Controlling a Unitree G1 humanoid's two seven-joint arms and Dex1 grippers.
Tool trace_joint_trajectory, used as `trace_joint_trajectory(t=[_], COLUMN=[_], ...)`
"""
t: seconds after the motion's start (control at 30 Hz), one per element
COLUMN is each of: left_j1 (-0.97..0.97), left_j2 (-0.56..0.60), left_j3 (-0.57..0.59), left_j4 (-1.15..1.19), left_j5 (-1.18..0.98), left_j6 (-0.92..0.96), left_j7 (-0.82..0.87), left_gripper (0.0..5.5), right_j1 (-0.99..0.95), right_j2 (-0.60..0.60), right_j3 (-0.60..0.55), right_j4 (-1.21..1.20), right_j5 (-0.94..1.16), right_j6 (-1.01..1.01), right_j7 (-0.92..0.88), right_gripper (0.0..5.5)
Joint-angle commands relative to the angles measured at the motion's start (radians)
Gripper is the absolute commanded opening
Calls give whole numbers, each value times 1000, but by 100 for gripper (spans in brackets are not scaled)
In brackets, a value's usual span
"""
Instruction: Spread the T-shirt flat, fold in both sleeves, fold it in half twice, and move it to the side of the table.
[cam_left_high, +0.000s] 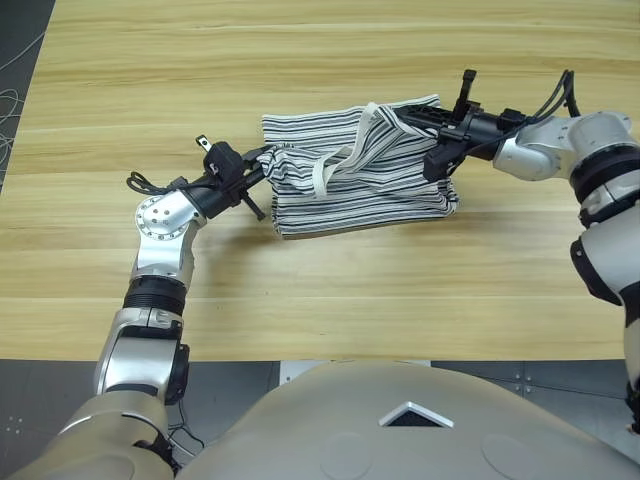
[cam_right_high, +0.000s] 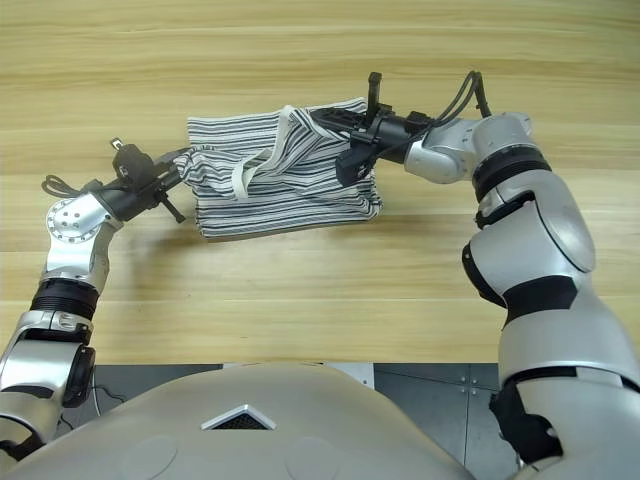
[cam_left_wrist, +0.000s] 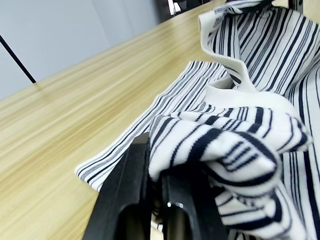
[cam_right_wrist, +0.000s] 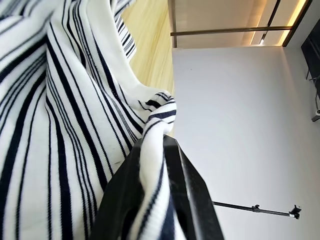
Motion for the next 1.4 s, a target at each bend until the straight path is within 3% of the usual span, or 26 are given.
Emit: trace_joint_trajectory(t=[0.03, 0.23, 0.5, 0.8, 1.0, 1.4], left_j1=[-28, -70, -139, -157, -177, -192], left_j2=[-15, -67, -138, -154, -154, -174], left_j3=[32, 51, 40, 93, 125, 158], left_j4=[29, 104, 153, 147, 183, 208], left_j5=[43, 116, 191, 169, 176, 172], left_j6=[-13, 11, 87, 240, 325, 329], left_j7=[29, 131, 206, 218, 263, 303], left_gripper=[10, 10, 10, 181, 277, 281], right_j1=[-24, -8, 24, 70, 74, 37], right_j2=[9, 36, 73, 144, 167, 152], right_j3=[20, 21, -65, -243, -307, -460], right_j4=[32, 70, 105, 115, 106, 98], right_j5=[-8, 15, 138, 355, 424, 535], right_j6=[50, 116, 203, 369, 469, 650], right_j7=[11, 65, 250, 540, 610, 498], right_gripper=[10, 10, 10, 187, 295, 507])
